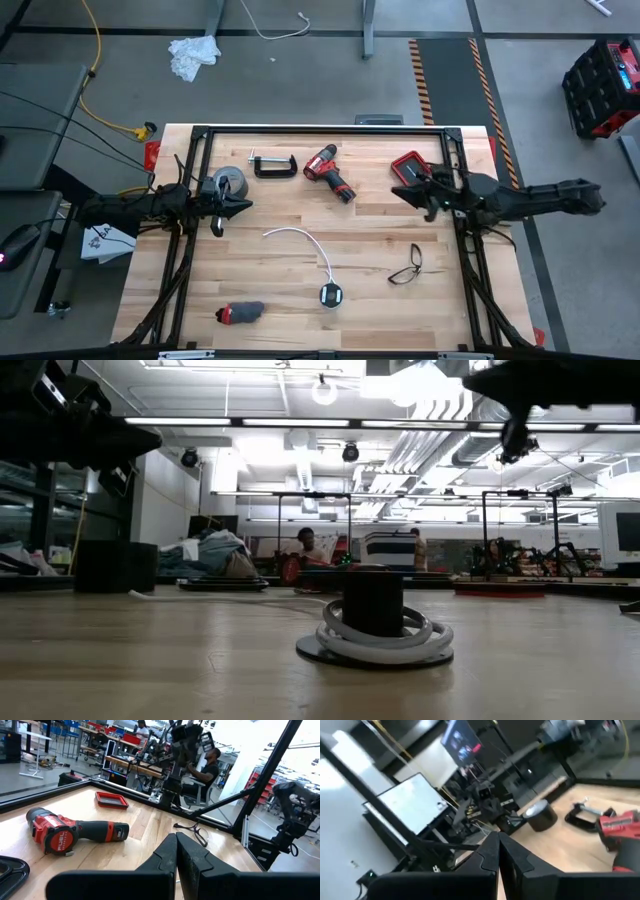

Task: Coil cords
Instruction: Uncoil the white cable wire from the black spool

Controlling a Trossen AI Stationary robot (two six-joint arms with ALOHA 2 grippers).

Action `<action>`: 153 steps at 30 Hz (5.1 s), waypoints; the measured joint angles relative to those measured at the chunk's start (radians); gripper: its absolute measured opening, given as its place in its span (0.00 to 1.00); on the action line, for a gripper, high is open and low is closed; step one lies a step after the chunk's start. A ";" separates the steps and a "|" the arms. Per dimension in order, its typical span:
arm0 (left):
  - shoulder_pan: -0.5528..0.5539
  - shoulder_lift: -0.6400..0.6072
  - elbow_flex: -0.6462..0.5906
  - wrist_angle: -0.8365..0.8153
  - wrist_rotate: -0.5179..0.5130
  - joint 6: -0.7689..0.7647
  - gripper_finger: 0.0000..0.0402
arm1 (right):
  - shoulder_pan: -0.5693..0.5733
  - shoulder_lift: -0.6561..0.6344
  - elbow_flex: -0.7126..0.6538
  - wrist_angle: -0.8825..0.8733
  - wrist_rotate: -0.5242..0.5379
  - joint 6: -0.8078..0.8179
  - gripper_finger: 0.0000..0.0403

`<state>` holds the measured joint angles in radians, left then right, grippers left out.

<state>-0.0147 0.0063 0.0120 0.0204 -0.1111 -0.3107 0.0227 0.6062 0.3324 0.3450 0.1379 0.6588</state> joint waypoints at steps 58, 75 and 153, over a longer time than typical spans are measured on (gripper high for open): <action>-0.472 1.716 0.701 0.419 -0.010 -0.969 0.58 | 0.409 0.732 0.103 -0.107 -0.138 0.674 0.36; -0.484 1.884 0.847 0.443 -0.010 -0.997 0.58 | 0.382 1.258 0.436 0.081 -0.252 0.710 0.36; -0.361 0.849 0.805 0.421 -0.603 -0.125 0.58 | 0.276 0.658 0.599 0.471 0.296 -0.128 0.00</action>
<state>-0.3756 0.8552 0.8169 0.4409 -0.7143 -0.4358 0.2989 1.2640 0.9311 0.8156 0.4343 0.5304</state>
